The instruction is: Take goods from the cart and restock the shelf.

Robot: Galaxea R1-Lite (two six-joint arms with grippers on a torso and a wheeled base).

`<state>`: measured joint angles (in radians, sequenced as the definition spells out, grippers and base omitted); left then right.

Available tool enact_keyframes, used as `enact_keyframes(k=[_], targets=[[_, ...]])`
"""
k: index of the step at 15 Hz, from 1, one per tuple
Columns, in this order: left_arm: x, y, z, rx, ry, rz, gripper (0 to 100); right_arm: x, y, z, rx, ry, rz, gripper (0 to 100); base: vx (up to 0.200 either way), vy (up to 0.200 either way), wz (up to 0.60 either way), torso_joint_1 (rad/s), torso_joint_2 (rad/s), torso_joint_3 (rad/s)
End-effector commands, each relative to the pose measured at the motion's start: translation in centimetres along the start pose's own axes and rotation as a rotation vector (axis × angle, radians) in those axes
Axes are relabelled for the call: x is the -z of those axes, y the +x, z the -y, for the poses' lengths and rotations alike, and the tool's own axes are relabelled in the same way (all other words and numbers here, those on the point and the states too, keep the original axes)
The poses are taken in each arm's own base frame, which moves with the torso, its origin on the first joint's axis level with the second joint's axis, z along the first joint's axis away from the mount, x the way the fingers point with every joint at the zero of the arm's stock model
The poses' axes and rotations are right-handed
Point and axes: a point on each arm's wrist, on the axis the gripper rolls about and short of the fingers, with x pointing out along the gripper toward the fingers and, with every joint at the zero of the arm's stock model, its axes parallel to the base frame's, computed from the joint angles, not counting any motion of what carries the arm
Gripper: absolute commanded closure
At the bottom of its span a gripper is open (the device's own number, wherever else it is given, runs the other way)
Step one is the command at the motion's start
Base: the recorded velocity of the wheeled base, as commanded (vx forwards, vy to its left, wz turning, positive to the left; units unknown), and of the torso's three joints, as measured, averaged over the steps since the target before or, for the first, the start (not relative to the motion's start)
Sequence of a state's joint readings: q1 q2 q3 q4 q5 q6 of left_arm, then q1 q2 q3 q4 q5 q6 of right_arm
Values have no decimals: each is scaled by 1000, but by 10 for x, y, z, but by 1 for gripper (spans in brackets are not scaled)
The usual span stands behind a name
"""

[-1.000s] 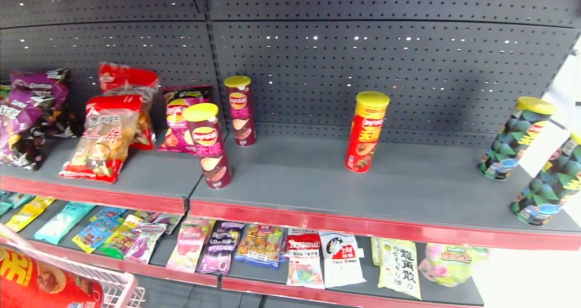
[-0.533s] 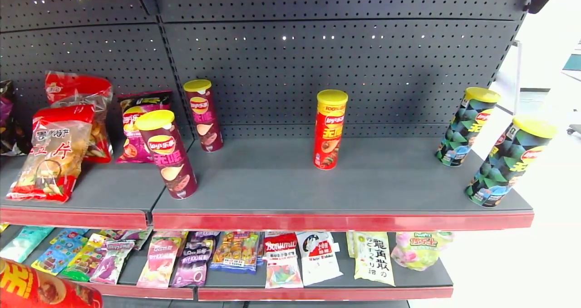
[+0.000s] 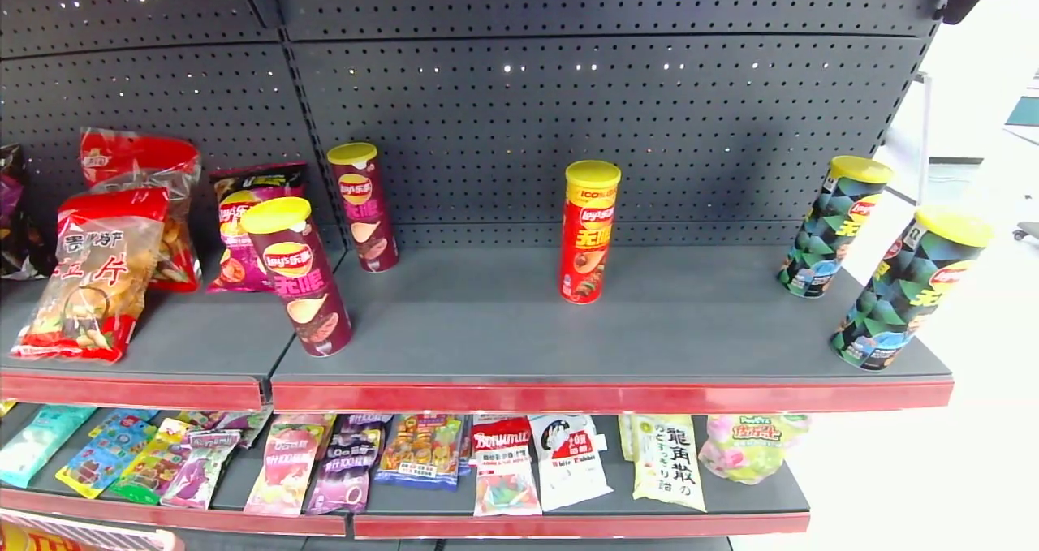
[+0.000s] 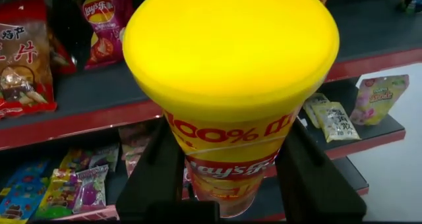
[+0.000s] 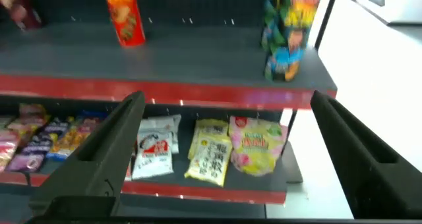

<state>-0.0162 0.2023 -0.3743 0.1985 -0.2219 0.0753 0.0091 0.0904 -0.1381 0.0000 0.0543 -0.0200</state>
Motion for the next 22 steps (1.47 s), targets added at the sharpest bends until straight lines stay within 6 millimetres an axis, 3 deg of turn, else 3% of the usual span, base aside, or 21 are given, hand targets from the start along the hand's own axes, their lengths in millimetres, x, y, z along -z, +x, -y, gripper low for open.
enact_keyframes(k=[1, 2, 4, 5, 8, 12, 18, 22], targets=[[-1, 4, -1, -3, -5, -24, 100, -111, 62, 2, -138, -6, -86, 0, 0, 0, 0, 0, 0, 0], [1, 7, -2, -7, -11, -48, 100, -113, 90, -4, -300, -149, -158, 0, 0, 0, 0, 0, 0, 0], [-2, 10, -2, -4, -10, -58, 100, -127, 138, -20, -426, -74, -243, 0, 0, 0, 0, 0, 0, 0], [-5, 11, -3, -3, -5, -61, 100, -125, 158, -35, -506, -35, -310, 0, 0, 0, 0, 0, 0, 0], [-18, 13, -4, -4, -2, -48, 100, -110, 223, -61, -609, -7, -396, 0, 0, 0, 0, 0, 0, 0], [-19, 15, -5, -4, 5, -60, 100, -77, 308, -89, -687, -2, -296, 0, 0, 0, 0, 0, 0, 0], [-19, 15, -5, -8, 8, -56, 100, -59, 374, -106, -663, -5, -299, 0, 0, 0, 0, 0, 0, 0], [-19, 14, -5, -19, 8, -55, 100, -54, 394, -114, -668, -8, -289, 0, 0, 0, 0, 0, 0, 0]])
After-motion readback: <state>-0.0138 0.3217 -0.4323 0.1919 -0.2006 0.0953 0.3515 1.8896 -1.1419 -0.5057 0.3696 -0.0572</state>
